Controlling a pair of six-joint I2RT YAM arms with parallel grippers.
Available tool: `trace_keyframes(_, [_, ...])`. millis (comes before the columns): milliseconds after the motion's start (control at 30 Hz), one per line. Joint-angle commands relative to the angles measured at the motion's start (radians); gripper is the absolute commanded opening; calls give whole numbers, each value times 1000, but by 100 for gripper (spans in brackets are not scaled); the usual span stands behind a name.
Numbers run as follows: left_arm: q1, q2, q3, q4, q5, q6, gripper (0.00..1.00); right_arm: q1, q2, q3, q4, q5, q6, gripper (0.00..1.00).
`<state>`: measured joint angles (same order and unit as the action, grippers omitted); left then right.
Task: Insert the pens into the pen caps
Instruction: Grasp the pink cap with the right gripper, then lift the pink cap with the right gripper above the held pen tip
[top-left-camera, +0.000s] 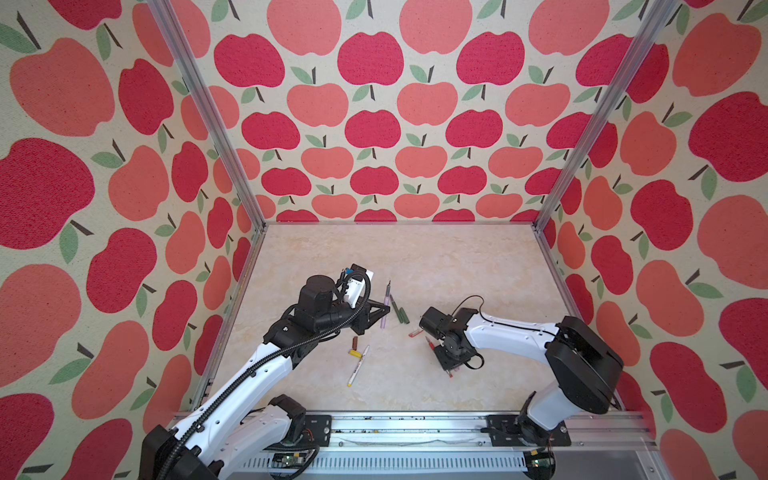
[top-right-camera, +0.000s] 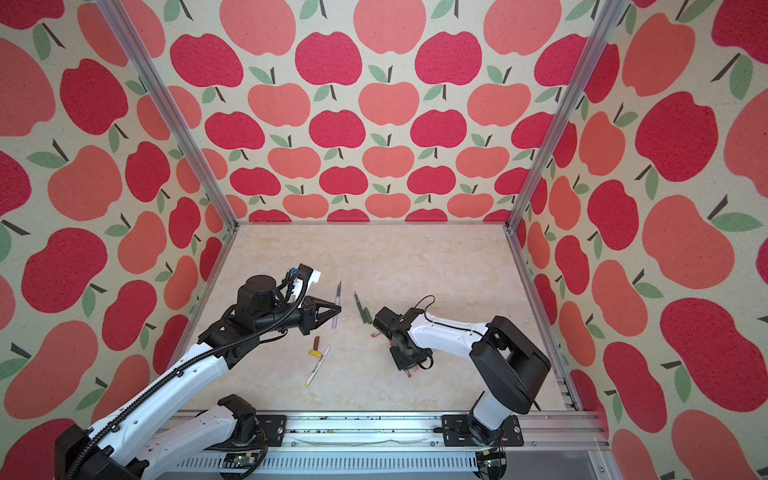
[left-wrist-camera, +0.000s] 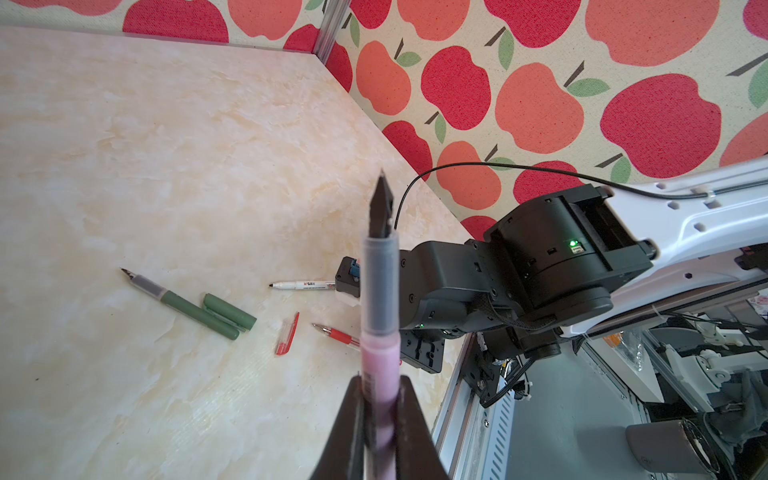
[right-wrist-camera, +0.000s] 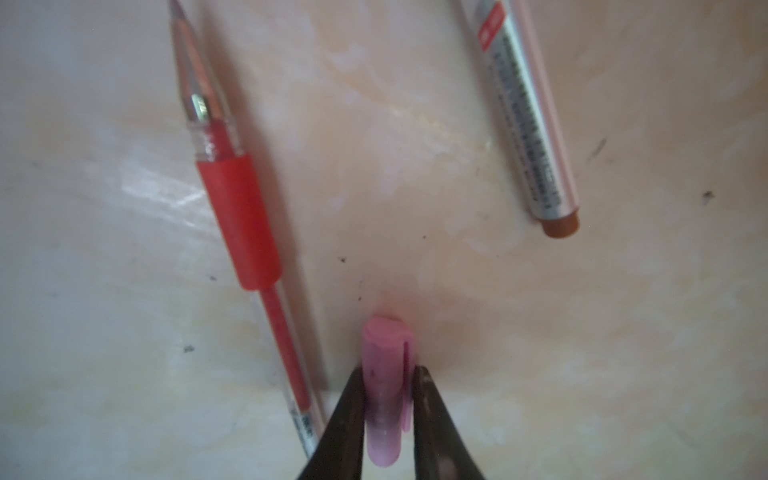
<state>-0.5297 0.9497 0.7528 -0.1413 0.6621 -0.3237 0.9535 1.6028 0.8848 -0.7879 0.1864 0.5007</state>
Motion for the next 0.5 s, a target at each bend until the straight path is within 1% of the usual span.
trace_keyframes(0, [-2, -2, 29, 28, 8, -14, 0, -6, 7, -35, 13, -5, 16, 15])
trace_keyframes(67, [-3, 2, 31, 28, 10, -12, 0, -9, -5, -35, 10, 2, 18, 14])
trace_keyframes(233, [-2, 21, 32, 46, 15, -17, 0, -37, -66, -30, 11, -5, 16, 14])
trace_keyframes(333, [-5, 40, 43, 50, 21, -18, 0, -73, -127, -22, 14, -24, 11, 13])
trace_keyframes(467, [-11, 64, 49, 72, 24, -23, 0, -144, -245, 2, 23, -77, -9, 13])
